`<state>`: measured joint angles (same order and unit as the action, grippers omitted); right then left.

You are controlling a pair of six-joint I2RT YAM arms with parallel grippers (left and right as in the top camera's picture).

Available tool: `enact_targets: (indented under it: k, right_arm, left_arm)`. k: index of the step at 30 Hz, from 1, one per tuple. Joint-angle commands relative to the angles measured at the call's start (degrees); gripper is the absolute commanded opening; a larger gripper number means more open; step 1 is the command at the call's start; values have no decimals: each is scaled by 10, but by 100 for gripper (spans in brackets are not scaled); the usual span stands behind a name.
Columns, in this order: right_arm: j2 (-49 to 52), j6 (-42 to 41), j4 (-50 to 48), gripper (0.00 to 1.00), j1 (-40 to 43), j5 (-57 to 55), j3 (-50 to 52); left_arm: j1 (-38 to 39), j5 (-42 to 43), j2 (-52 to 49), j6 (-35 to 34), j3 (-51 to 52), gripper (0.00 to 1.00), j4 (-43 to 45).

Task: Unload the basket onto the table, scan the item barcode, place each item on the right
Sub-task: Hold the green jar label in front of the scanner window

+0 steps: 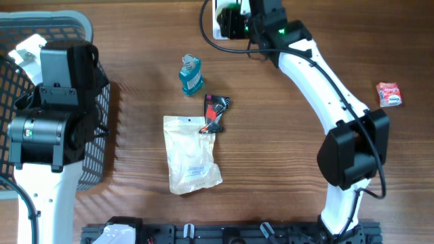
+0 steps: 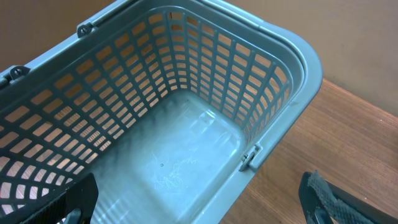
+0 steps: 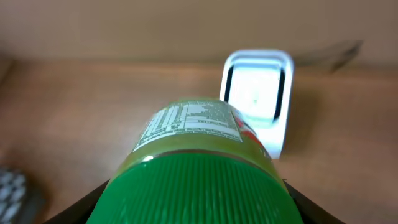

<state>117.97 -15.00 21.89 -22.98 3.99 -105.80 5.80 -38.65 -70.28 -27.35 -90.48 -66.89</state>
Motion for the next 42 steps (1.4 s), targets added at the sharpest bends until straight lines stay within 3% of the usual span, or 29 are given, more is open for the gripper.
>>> enact_targets:
  k: [1, 11, 25, 42]
  right_arm:
    - [52, 78, -60, 53, 2, -46, -13]
    - [140, 140, -285, 52, 3, -46, -13]
    - [224, 199, -441, 55, 6, -58, -13]
    - [232, 241, -465, 53, 13, -61, -13]
  left_arm:
    - [-5, 3, 0, -8, 3, 100, 0]
    - [-5, 3, 0, -8, 3, 100, 0]
    - [-5, 3, 0, -7, 3, 100, 0]
    - [-5, 3, 0, -8, 3, 100, 0]
